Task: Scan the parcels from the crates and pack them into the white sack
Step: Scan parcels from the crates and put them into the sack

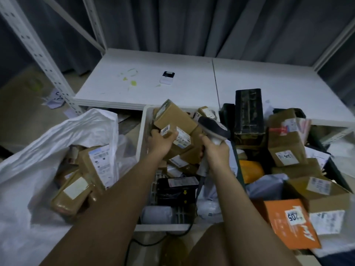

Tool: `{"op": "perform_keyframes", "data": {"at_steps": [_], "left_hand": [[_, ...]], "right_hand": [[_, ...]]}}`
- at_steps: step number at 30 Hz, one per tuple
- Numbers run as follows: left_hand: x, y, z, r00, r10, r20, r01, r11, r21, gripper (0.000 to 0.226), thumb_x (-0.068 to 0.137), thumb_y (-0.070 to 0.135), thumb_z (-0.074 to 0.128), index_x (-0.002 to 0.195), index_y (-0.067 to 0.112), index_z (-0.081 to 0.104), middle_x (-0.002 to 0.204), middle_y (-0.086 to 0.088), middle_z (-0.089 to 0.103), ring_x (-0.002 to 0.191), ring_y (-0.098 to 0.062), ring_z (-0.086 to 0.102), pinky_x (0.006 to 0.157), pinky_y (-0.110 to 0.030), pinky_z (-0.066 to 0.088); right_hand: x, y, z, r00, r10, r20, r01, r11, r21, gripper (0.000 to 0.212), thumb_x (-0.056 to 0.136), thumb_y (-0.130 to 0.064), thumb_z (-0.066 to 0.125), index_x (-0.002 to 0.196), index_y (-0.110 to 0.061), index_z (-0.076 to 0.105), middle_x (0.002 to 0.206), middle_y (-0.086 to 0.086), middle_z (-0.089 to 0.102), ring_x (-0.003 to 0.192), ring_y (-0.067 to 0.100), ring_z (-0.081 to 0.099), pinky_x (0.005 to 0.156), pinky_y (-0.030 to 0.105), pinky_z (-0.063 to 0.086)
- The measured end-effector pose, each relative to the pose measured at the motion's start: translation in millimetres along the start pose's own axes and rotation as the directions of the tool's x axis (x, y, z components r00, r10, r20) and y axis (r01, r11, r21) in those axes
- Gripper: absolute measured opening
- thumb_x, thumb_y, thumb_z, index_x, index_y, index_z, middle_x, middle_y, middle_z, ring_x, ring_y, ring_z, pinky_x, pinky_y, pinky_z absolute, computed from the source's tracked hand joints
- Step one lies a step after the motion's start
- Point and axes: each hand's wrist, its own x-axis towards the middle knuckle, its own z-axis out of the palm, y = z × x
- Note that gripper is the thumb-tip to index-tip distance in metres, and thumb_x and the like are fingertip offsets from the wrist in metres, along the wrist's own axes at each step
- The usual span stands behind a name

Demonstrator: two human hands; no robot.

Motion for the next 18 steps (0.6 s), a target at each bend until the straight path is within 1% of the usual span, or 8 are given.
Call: {"op": "perform_keyframes", "data": {"at_steps": [3,4,6,7,11,13,16,18], "left_hand": [[24.2,-8.5,16.0,0.998,-0.064,0.006,0.064,0.997,-0.049,0.123,0.045,0.082,0.068,0.142,0.015,0.034,0.14,-0.007,0.046,0.125,-0.03,0.049,0.102,-0.046,0.043],[30.5,-9.9,19.1,0.997,-0.079,0.006,0.079,0.994,-0.072,0.132,0.036,0.087,0.067,0.142,0.015,0.033,0.141,-0.007,0.047,0.124,-0.03,0.049,0.102,-0.047,0.042],[49.6,-19.9,25.1,0.995,-0.097,-0.001,0.097,0.989,-0.113,0.146,0.02,0.093,0.063,0.141,0.016,0.035,0.138,-0.007,0.051,0.122,-0.029,0.051,0.102,-0.047,0.044],[64.5,-29.9,28.8,0.994,-0.106,0.005,0.105,0.987,-0.124,0.146,0.02,0.092,0.064,0.141,0.016,0.036,0.137,-0.006,0.052,0.121,-0.029,0.053,0.101,-0.047,0.044],[42.1,-7.3,20.0,0.993,-0.116,0.013,0.117,0.984,-0.135,0.112,0.045,0.07,0.069,0.137,0.015,0.036,0.133,-0.006,0.054,0.117,-0.029,0.054,0.099,-0.048,0.046],[23.0,5.7,12.3,0.996,-0.09,0.001,0.089,0.988,-0.123,0.1,0.053,0.063,0.069,0.135,0.018,0.036,0.129,-0.003,0.055,0.116,-0.028,0.054,0.1,-0.047,0.045],[-2.7,19.7,-7.6,1.0,-0.021,0.001,0.021,0.977,-0.214,0.078,0.074,0.047,0.069,0.136,0.018,0.033,0.124,0.0,0.053,0.109,-0.022,0.055,0.099,-0.041,0.046],[-21.6,26.0,-27.1,1.0,0.023,0.005,-0.021,0.956,-0.292,0.072,0.08,0.042,0.067,0.138,0.021,0.031,0.125,-0.002,0.053,0.109,-0.022,0.057,0.097,-0.044,0.048]], "right_hand": [[12.9,3.4,-0.3,1.0,0.014,-0.006,-0.013,0.999,0.031,0.02,0.086,-0.023,0.07,0.089,-0.007,0.058,0.055,0.007,0.052,0.048,0.02,0.049,0.054,0.033,0.041],[15.3,4.3,0.0,1.0,0.014,-0.004,-0.014,0.999,0.041,0.019,0.087,-0.022,0.07,0.084,-0.009,0.057,0.054,0.007,0.052,0.048,0.02,0.048,0.055,0.034,0.041],[20.3,6.4,1.2,1.0,0.016,-0.004,-0.015,0.998,0.063,0.019,0.086,-0.02,0.071,0.09,-0.007,0.057,0.053,0.005,0.052,0.045,0.019,0.048,0.053,0.032,0.041],[23.4,8.0,1.7,1.0,0.023,0.002,-0.023,0.997,0.073,0.023,0.086,-0.02,0.071,0.096,-0.005,0.057,0.051,0.004,0.051,0.043,0.017,0.047,0.049,0.029,0.041],[28.8,9.2,3.5,0.998,0.05,0.027,-0.052,0.992,0.112,0.033,0.086,-0.018,0.07,0.112,-0.004,0.056,0.055,0.004,0.052,0.038,0.013,0.046,0.041,0.023,0.04],[27.7,7.5,2.9,0.999,0.048,0.025,-0.051,0.992,0.117,0.028,0.087,-0.018,0.069,0.108,-0.003,0.058,0.058,0.005,0.052,0.04,0.014,0.046,0.042,0.025,0.04],[22.6,4.1,2.3,0.998,0.067,0.01,-0.067,0.987,0.143,0.015,0.088,-0.017,0.069,0.092,-0.005,0.06,0.061,0.007,0.054,0.043,0.014,0.045,0.044,0.025,0.039],[15.9,1.4,1.6,0.997,0.081,-0.01,-0.078,0.982,0.174,0.021,0.087,-0.019,0.071,0.1,-0.005,0.061,0.065,0.007,0.057,0.045,0.014,0.047,0.044,0.024,0.041]]}}
